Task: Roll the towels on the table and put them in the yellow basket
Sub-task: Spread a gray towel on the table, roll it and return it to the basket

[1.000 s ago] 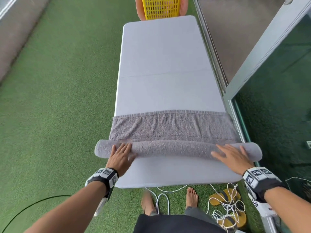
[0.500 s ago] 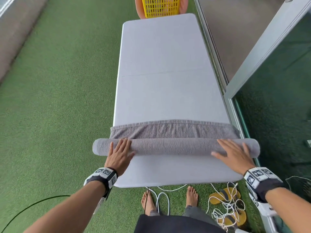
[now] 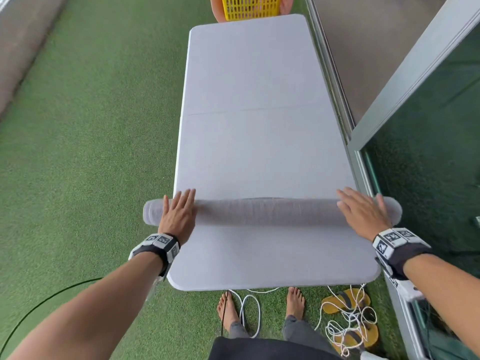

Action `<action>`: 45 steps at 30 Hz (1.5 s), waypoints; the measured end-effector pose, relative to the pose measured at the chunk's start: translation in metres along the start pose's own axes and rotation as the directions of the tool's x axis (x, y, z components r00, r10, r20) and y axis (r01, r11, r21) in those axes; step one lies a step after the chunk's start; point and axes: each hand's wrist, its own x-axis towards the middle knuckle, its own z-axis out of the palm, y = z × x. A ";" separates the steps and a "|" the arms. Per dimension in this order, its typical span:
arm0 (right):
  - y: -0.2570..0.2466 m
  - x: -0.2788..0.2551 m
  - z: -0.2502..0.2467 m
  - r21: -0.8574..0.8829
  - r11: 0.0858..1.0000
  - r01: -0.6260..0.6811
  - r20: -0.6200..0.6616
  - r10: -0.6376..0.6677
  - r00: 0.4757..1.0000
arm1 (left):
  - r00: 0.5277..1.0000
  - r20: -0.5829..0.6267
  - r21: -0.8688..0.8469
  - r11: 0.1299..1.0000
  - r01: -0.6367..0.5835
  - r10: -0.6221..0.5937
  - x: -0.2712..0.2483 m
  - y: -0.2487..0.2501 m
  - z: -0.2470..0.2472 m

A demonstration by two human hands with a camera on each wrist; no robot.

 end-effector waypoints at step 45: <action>-0.226 -0.080 0.058 0.357 0.900 -0.250 0.049 0.249 0.967 | 0.755 0.648 -0.360 0.833 0.420 -0.100 -0.231 -0.094 0.074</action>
